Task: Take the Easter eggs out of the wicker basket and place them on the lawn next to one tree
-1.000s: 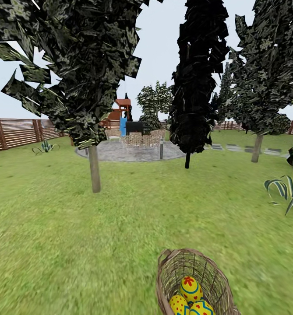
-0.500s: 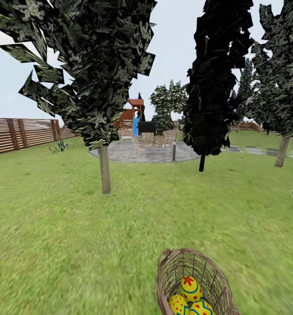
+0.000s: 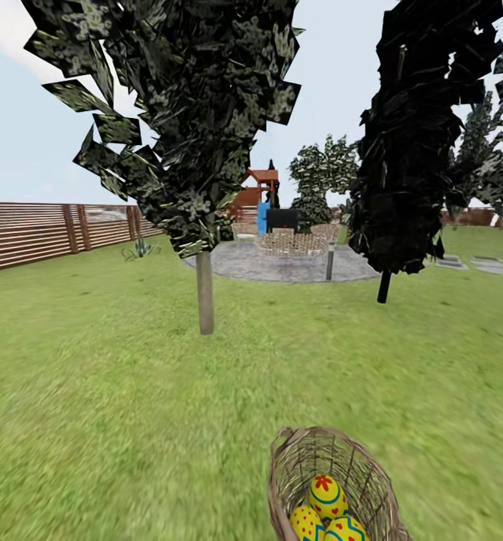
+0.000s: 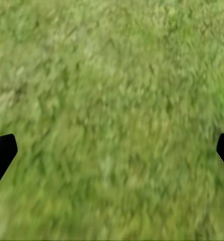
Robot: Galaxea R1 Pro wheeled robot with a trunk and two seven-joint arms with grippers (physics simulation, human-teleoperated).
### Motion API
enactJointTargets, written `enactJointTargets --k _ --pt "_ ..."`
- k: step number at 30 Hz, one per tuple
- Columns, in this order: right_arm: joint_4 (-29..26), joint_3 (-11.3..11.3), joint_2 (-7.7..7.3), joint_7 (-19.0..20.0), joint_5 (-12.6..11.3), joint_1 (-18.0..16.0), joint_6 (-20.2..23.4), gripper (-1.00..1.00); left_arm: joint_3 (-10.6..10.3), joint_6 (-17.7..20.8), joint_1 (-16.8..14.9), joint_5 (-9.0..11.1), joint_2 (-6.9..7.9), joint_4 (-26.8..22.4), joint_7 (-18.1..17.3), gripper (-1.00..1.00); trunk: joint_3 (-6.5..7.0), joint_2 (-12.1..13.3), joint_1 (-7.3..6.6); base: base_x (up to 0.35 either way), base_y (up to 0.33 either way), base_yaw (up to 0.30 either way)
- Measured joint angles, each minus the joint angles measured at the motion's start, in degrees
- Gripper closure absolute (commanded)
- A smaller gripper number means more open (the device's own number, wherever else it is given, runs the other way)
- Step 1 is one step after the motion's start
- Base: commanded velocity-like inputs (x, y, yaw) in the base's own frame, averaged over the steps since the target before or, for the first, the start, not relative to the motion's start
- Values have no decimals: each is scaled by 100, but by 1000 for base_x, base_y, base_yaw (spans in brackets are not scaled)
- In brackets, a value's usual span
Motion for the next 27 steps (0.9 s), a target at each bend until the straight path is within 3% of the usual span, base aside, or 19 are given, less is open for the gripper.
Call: enactJointTargets --k 13,27 --pt "-6 0 -9 2 -1 0 0 100 -7 0 0 -7 0 -1 -1 -100 0 0 0 307 -132 241" --pt "-17 -17 -17 -1 -1 0 0 100 -7 0 0 -7 -1 0 -2 -100 0 0 1 278 -197 40"
